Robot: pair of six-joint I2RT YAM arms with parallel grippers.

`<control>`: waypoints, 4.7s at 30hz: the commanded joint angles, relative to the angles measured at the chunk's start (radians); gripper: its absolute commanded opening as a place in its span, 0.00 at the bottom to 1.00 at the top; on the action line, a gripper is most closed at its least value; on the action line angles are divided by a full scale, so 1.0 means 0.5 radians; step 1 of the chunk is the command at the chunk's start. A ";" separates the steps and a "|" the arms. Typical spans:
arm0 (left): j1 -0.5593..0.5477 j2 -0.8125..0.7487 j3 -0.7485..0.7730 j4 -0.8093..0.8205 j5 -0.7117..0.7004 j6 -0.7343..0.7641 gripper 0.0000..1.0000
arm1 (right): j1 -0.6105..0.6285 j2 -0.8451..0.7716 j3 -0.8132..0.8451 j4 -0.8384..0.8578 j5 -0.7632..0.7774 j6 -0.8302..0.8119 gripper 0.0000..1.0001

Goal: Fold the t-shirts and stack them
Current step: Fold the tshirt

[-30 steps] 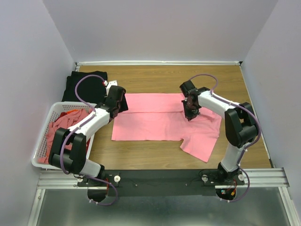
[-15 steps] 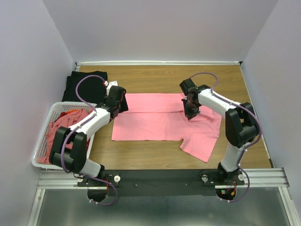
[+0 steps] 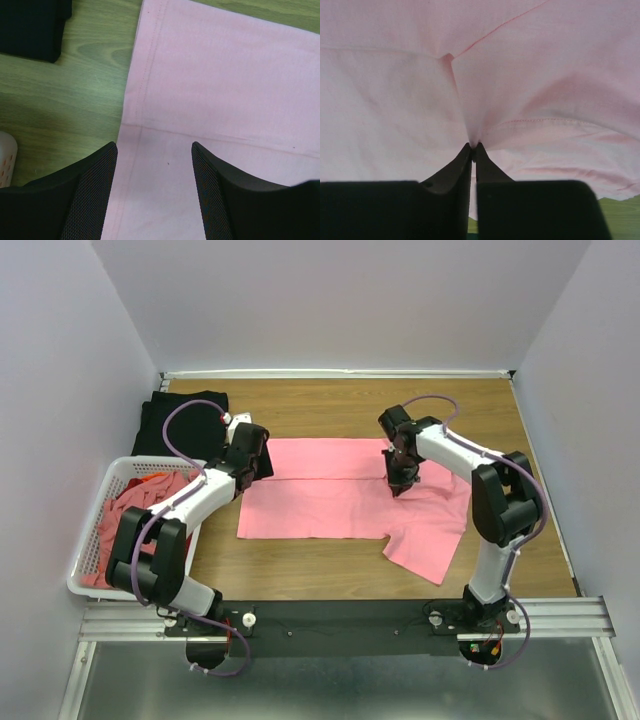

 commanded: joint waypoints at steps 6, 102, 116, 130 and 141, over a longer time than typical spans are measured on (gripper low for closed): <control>-0.019 0.010 0.005 0.027 0.028 0.017 0.69 | 0.011 -0.071 0.018 -0.108 0.060 0.003 0.42; -0.071 0.046 0.033 0.018 0.025 0.069 0.70 | -1.382 -0.740 -1.001 0.739 -0.688 0.159 0.43; 0.138 0.746 0.793 -0.148 0.117 -0.007 0.69 | -1.382 -0.066 -0.065 1.055 -0.832 -0.028 0.56; 0.212 1.175 1.042 -0.206 0.218 -0.041 0.67 | -1.379 0.450 0.263 1.248 -1.044 -0.089 0.49; 0.227 1.209 1.008 -0.227 0.258 -0.075 0.66 | -1.382 0.640 0.352 1.313 -1.145 -0.037 0.19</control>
